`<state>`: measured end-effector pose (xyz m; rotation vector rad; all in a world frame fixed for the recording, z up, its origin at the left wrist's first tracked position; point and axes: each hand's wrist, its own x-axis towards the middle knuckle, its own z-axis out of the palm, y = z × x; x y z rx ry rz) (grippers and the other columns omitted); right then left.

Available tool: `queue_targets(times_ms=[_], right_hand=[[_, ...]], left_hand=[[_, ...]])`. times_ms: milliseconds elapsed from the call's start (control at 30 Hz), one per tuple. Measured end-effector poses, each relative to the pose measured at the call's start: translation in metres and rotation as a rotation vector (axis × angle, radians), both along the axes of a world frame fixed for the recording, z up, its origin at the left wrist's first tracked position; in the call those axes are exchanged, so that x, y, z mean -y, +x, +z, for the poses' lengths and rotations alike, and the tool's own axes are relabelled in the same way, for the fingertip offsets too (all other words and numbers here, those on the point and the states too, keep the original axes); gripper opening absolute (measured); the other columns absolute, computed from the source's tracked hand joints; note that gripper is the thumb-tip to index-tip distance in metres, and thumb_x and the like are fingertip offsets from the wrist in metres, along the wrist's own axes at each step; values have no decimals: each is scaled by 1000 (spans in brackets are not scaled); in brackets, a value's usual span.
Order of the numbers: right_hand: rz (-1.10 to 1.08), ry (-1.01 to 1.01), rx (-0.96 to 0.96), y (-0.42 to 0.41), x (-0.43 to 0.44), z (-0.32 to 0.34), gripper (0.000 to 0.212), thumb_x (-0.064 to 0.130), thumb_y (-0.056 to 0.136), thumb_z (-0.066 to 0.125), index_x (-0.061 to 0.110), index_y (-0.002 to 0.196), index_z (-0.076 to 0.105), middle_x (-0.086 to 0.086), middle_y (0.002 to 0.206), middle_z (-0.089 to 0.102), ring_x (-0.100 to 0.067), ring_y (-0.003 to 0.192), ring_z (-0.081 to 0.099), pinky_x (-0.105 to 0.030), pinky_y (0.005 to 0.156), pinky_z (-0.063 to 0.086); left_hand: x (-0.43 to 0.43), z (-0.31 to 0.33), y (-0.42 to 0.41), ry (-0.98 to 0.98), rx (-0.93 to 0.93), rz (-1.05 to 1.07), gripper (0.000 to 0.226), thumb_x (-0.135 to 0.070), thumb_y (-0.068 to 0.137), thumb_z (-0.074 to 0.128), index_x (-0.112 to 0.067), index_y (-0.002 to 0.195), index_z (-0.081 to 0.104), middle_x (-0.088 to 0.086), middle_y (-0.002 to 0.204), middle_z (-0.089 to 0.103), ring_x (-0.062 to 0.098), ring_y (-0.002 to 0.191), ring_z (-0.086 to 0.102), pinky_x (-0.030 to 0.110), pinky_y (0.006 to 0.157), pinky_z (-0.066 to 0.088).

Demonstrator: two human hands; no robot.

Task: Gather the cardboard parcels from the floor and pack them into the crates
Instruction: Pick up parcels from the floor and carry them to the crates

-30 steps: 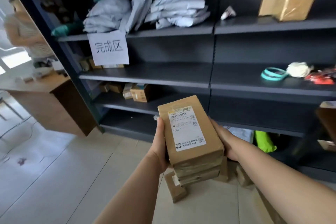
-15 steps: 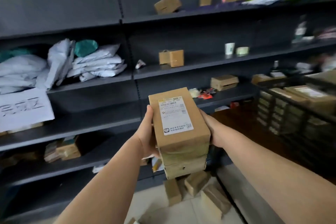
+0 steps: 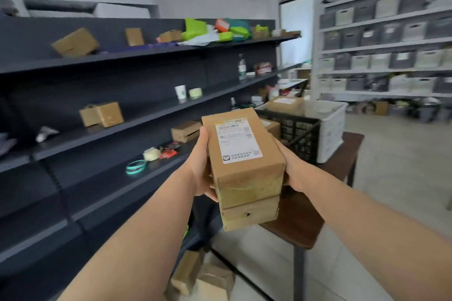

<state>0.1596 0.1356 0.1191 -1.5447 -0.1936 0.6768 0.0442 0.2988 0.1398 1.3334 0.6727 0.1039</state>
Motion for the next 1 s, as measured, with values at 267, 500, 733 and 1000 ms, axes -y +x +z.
queue_targets(times_ms=[267, 500, 733, 1000], right_hand=[[-173, 23, 8, 114, 125, -6, 98, 95, 46, 55, 30, 120, 67, -2, 133, 60, -28, 124, 52, -47, 109, 38], [-230, -7, 55, 233, 230, -11, 54, 74, 82, 46, 25, 93, 67, -6, 106, 69, -25, 96, 62, -32, 78, 49], [-206, 4, 27, 314, 265, -17, 50, 66, 90, 44, 22, 80, 66, 0, 72, 68, -14, 55, 65, -17, 44, 46], [-217, -2, 105, 409, 229, 0, 50, 67, 91, 39, 25, 87, 66, -2, 84, 68, -20, 77, 61, -28, 62, 45]], left_hand=[[112, -1, 145, -14, -18, -123, 107, -101, 57, 29, -27, 127, 62, 16, 126, 65, 48, 119, 53, 78, 97, 30], [216, -15, 276, -62, -46, -214, 104, -101, 61, 22, -26, 115, 70, 16, 117, 71, 46, 115, 57, 74, 99, 33], [252, -20, 356, -83, -62, -199, 99, -98, 66, 18, -25, 107, 71, 16, 116, 71, 45, 115, 57, 73, 102, 31], [217, -3, 461, -59, 5, -169, 96, -97, 68, 25, -23, 106, 73, 15, 104, 75, 44, 110, 62, 70, 103, 35]])
